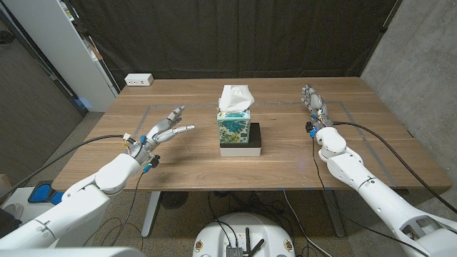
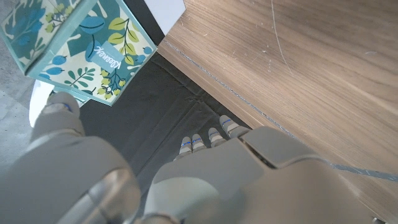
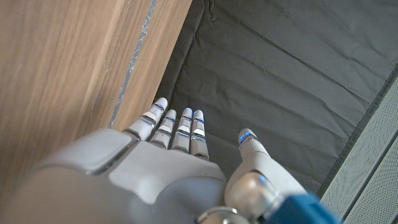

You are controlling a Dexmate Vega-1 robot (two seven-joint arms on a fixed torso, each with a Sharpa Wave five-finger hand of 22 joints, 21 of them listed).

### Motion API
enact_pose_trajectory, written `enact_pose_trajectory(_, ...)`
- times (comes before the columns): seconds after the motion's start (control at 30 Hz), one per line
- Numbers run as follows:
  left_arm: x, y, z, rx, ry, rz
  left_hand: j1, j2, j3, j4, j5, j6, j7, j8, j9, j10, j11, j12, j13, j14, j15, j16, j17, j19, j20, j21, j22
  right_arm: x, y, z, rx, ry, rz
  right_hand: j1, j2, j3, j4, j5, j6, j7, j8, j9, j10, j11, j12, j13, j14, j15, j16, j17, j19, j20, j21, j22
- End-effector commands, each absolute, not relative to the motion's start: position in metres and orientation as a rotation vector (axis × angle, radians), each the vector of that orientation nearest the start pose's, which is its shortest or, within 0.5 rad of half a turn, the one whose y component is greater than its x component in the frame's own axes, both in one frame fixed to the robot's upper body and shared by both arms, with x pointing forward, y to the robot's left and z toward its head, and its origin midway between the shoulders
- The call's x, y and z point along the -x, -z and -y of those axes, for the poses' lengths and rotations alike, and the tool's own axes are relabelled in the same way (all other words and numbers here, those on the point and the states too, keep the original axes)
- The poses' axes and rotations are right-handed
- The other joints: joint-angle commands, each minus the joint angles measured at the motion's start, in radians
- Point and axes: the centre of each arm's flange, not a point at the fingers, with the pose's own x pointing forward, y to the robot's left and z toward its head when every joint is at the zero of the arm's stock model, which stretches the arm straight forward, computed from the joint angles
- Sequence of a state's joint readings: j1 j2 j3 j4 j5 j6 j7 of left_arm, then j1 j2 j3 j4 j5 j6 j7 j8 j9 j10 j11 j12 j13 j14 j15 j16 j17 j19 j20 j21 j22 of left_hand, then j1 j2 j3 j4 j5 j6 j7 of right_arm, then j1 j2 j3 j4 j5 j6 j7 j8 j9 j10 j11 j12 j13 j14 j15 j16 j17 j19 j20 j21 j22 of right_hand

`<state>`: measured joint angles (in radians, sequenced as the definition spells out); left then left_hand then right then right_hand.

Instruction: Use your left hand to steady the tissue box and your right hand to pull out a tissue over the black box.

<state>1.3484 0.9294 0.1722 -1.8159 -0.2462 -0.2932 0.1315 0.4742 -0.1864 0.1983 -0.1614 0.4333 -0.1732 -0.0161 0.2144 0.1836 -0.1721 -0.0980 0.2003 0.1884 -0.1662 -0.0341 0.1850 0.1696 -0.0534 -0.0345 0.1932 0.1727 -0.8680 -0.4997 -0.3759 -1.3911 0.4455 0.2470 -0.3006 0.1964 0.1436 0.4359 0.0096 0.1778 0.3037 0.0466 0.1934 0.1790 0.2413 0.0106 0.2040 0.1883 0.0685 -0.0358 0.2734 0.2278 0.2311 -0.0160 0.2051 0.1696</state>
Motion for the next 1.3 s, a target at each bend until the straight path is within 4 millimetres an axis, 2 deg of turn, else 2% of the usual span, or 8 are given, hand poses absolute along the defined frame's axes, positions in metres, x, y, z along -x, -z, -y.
enact_pose_trajectory(0.03, -0.521, 0.066, -0.318, -0.642, 0.240, 0.636, 0.021, 0.004, -0.019, 0.002, 0.014, -0.252, 0.017, 0.009, 0.004, -0.159, -0.001, 0.012, 0.003, -0.100, -0.011, 0.011, 0.004, 0.027, 0.009, 0.012, 0.003, -0.639, 0.020, 0.287, 0.069, 0.052, 0.638, 0.008, 0.019, 0.004, -0.008, -0.001, 0.006, 0.000, 0.000, 0.002, 0.013, 0.000, -0.002, 0.004, 0.009, -0.008, -0.001, -0.001, 0.009, -0.005, -0.004, 0.005)
enact_pose_trajectory(0.23, -0.523, 0.058, -0.312, -0.673, 0.267, 0.642, 0.034, 0.005, -0.037, 0.001, 0.023, -0.224, 0.015, 0.018, 0.004, -0.132, -0.002, 0.018, 0.003, -0.080, -0.014, 0.011, 0.004, 0.049, -0.002, 0.016, 0.003, -0.637, 0.020, 0.286, 0.075, 0.053, 0.641, 0.009, 0.019, 0.004, -0.010, -0.001, 0.007, -0.001, -0.001, 0.002, 0.012, 0.000, -0.003, 0.004, 0.010, -0.007, -0.002, -0.001, 0.009, -0.005, -0.005, 0.005)
enact_pose_trajectory(0.9, -0.541, 0.040, -0.287, -0.729, 0.370, 0.657, 0.067, 0.009, -0.078, 0.002, 0.040, -0.160, 0.013, 0.033, 0.003, -0.066, -0.002, 0.030, 0.003, -0.017, -0.022, 0.015, 0.003, 0.092, -0.011, 0.020, 0.002, -0.626, 0.023, 0.285, 0.107, 0.049, 0.667, 0.008, 0.018, 0.004, -0.015, -0.002, 0.008, 0.001, -0.001, 0.002, 0.013, 0.000, -0.004, 0.004, 0.012, -0.006, -0.003, 0.000, 0.008, -0.003, -0.005, 0.005)
enact_pose_trajectory(1.17, -0.546, 0.035, -0.277, -0.764, 0.401, 0.657, 0.085, 0.010, -0.098, 0.003, 0.048, -0.127, 0.030, 0.040, 0.002, -0.029, 0.016, 0.035, 0.002, 0.017, -0.020, 0.016, 0.003, 0.105, -0.012, 0.017, 0.002, -0.622, 0.024, 0.285, 0.114, 0.053, 0.681, 0.008, 0.018, 0.004, -0.016, -0.002, 0.007, 0.001, -0.001, 0.002, 0.014, 0.002, -0.003, 0.004, 0.010, -0.008, -0.004, 0.000, 0.009, -0.003, -0.005, 0.005)
enact_pose_trajectory(1.3, -0.549, 0.031, -0.273, -0.771, 0.426, 0.656, 0.096, 0.010, -0.107, 0.002, 0.050, -0.109, 0.034, 0.044, 0.002, -0.009, 0.014, 0.039, 0.002, 0.037, -0.019, 0.018, 0.003, 0.115, -0.012, 0.018, 0.002, -0.620, 0.024, 0.286, 0.121, 0.057, 0.685, 0.008, 0.019, 0.004, -0.016, -0.002, 0.007, 0.001, -0.001, 0.002, 0.015, 0.002, -0.003, 0.004, 0.011, -0.008, -0.005, 0.000, 0.009, -0.004, -0.005, 0.005)
